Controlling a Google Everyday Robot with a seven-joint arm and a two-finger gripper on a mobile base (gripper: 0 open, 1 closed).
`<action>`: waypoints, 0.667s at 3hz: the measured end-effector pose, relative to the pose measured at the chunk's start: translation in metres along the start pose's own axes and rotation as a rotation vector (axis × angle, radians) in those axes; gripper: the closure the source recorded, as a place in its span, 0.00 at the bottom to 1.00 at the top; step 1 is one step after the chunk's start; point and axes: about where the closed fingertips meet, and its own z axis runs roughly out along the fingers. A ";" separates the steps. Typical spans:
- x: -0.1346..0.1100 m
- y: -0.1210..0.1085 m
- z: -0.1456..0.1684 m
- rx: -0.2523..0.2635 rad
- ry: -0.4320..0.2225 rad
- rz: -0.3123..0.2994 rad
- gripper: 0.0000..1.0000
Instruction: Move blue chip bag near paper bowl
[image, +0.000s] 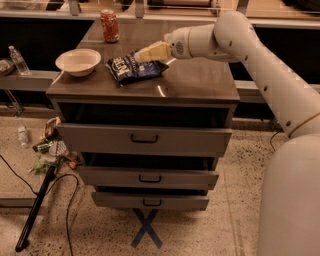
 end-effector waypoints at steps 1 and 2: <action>-0.005 -0.020 -0.041 0.091 -0.001 -0.012 0.00; -0.019 -0.053 -0.136 0.337 0.036 -0.083 0.00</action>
Offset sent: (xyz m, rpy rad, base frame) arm -0.0537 -0.2687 0.1204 -0.3015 -0.2533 -0.5983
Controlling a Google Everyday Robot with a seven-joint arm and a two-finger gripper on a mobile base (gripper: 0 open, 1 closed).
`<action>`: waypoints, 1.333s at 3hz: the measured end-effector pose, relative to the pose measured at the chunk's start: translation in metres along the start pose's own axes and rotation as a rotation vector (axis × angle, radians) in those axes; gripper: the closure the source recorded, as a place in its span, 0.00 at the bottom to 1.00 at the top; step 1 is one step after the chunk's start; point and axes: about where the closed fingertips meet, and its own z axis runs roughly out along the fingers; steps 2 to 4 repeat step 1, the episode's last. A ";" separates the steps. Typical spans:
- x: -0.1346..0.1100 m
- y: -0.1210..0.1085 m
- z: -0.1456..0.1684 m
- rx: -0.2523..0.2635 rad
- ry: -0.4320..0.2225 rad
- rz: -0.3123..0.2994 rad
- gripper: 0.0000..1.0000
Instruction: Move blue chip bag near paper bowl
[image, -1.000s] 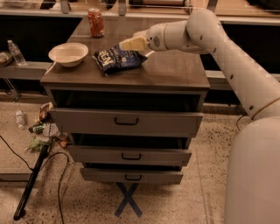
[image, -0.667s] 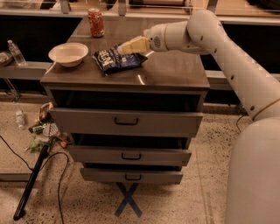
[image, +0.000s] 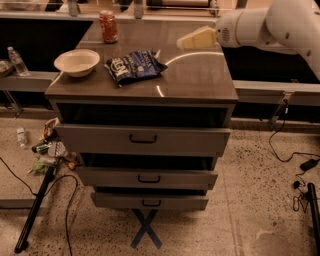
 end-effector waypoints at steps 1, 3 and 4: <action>-0.006 0.012 0.012 -0.034 -0.013 0.004 0.00; -0.006 0.012 0.012 -0.034 -0.013 0.004 0.00; -0.006 0.012 0.012 -0.034 -0.013 0.004 0.00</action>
Offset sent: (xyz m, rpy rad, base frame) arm 0.0000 0.0000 0.0000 0.0000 0.0000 0.0000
